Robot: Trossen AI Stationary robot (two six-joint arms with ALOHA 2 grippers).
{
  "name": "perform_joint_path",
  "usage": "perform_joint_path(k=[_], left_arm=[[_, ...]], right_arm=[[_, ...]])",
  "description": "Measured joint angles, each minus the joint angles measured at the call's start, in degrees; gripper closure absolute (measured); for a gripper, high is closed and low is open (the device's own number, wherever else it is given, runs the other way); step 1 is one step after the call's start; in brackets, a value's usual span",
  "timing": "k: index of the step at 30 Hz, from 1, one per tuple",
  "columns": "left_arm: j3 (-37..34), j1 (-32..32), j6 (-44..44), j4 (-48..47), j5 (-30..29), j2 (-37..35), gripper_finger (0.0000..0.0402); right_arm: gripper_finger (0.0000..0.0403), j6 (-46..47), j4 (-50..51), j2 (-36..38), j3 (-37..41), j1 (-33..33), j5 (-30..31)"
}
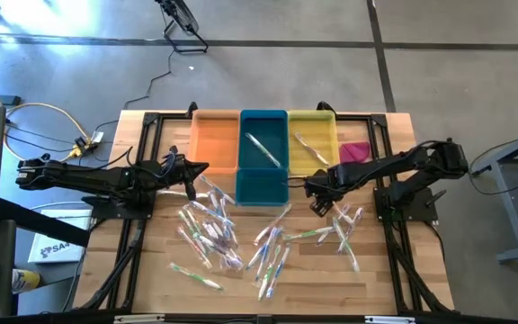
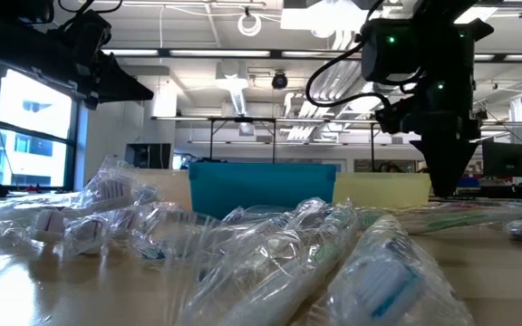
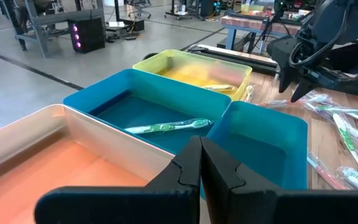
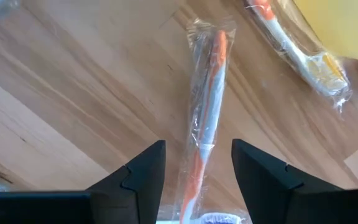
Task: Pick & Place Toothbrushes
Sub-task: Put the orange toothbrush into the bottom blue bin
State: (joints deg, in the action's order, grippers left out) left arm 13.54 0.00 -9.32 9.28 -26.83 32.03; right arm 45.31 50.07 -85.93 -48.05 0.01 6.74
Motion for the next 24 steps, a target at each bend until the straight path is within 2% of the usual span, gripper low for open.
perform_joint_path(k=[9, 15, 24], left_arm=[[0.00, 0.00, 0.00, 0.00, -0.02, -0.01, 0.0401], [0.01, -0.01, 0.00, 0.00, -0.02, -0.02, 0.0401], [0.00, 0.01, 0.00, 0.00, 0.00, -0.01, 0.0401]], right_arm=[[0.0226, 4.72, -3.83, 0.00, 5.11, 0.00, 0.86], [0.0228, 3.98, -4.04, 0.00, 5.14, 0.00, 0.99], [0.0254, 4.41, -4.79, 0.00, 5.43, 0.00, 0.86]])
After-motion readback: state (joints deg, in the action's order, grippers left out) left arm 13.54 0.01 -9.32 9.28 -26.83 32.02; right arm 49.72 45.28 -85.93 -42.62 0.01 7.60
